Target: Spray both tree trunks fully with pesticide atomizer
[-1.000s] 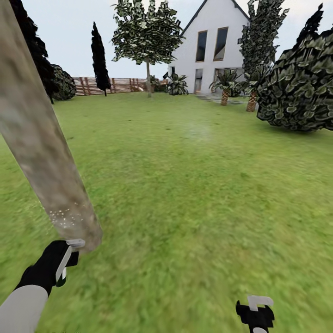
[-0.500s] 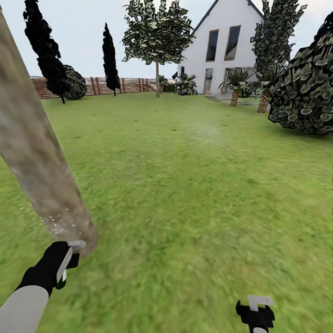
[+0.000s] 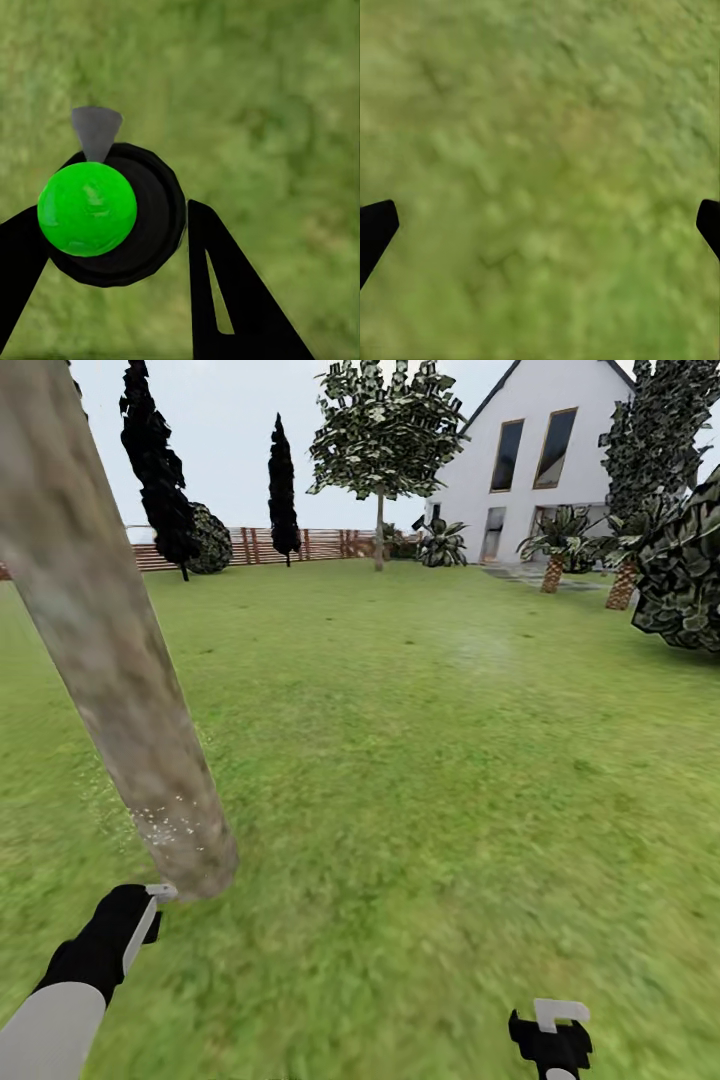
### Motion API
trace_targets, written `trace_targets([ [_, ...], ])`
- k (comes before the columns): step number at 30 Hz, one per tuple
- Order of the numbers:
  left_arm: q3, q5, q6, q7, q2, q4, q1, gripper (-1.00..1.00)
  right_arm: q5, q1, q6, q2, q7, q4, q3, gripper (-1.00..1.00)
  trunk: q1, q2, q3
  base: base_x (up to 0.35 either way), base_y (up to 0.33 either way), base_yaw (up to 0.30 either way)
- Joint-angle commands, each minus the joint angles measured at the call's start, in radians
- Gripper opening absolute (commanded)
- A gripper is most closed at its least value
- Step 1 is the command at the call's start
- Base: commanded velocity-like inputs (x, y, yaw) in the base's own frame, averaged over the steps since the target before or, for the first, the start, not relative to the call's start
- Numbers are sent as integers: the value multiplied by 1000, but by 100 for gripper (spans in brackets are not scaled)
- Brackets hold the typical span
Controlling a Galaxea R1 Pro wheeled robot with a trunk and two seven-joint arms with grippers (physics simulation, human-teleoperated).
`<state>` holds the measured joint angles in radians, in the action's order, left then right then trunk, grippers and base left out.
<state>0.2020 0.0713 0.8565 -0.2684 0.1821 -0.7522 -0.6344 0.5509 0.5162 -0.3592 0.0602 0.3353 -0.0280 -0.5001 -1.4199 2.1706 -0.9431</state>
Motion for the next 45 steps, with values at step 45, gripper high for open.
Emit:
trace_targets([
  [45, -1, 2, 3, -1, -45, -36, -1, -100, 11, 1, -4, 0, 4, 0, -9, 100, 0, 0, -1, 125, -234, 130],
])
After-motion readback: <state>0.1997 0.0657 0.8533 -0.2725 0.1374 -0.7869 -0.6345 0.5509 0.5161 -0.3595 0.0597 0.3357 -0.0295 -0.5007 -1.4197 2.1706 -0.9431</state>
